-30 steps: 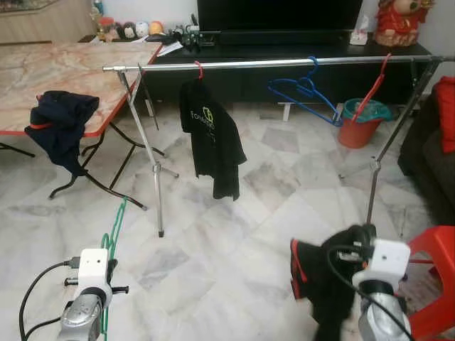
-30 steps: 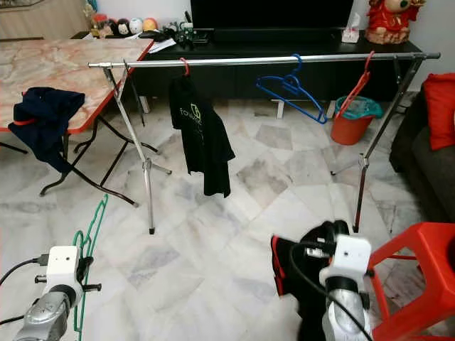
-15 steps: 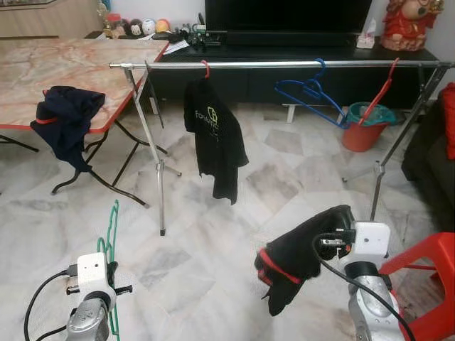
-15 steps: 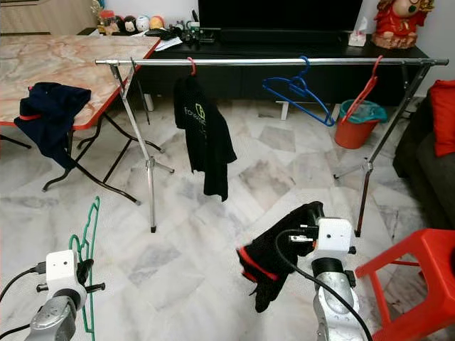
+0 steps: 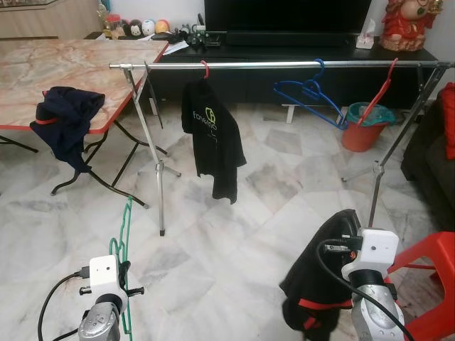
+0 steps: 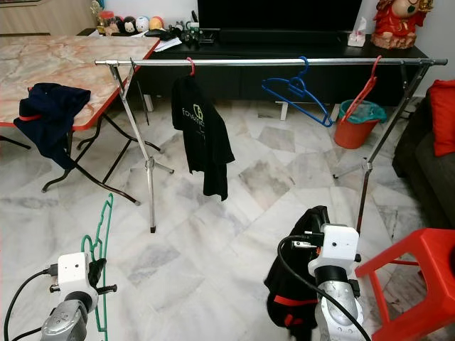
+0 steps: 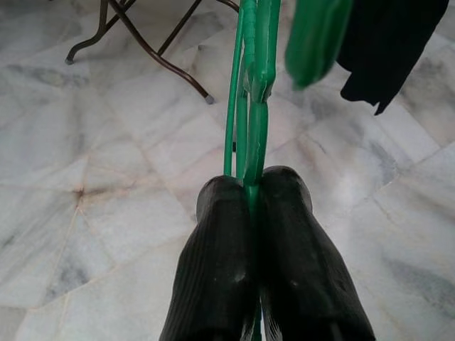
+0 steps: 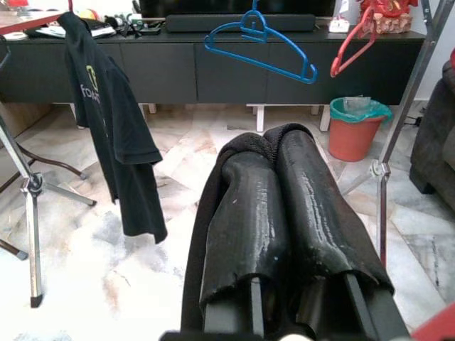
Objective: Hang hanger
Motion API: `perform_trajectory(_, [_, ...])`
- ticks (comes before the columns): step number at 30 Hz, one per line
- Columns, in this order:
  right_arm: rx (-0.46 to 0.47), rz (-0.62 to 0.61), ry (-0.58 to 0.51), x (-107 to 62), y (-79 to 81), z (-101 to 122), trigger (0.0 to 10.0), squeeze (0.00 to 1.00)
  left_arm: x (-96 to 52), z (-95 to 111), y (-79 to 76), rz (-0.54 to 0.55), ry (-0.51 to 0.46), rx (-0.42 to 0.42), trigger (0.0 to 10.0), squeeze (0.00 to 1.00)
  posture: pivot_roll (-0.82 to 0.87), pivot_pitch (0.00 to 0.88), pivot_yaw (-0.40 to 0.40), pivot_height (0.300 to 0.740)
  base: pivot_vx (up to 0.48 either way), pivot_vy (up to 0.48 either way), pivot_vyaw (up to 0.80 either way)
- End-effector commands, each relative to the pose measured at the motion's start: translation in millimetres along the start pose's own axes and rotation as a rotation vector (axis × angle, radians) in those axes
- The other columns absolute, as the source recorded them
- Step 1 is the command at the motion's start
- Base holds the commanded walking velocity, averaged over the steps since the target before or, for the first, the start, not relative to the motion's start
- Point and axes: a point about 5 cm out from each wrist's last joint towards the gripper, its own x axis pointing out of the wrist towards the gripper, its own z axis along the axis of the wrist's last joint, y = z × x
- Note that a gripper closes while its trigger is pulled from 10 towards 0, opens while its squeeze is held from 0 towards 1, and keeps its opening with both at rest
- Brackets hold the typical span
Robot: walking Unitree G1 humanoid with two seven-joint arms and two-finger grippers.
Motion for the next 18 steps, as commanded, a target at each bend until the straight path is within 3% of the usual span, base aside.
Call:
perform_trajectory(1, [0.007,-0.004,-0.024,1.2,0.5,5.7,10.0,0.0,-0.1,3.0,1.6,-0.007,-0.019,0.022,10.0,0.0,-0.2,0.0,0.024,0.74,0.0,0.0,0.0])
perform_trajectory(7, [0.009,0.019,-0.047,5.5,11.8,15.0,10.0,0.0,-0.2,3.1,-4.9,-0.048,-0.018,0.041,10.0,0.0,-0.19,0.0,0.043,0.74,0.0,0.282,0.0])
perform_trajectory(18, [0.031,-0.007,-0.028,1.5,21.0,12.5,10.0,0.0,1.5,6.6,1.5,-0.066,-0.01,0.069,10.0,0.0,-0.19,0.0,0.083,0.74,0.0,0.356,0.0])
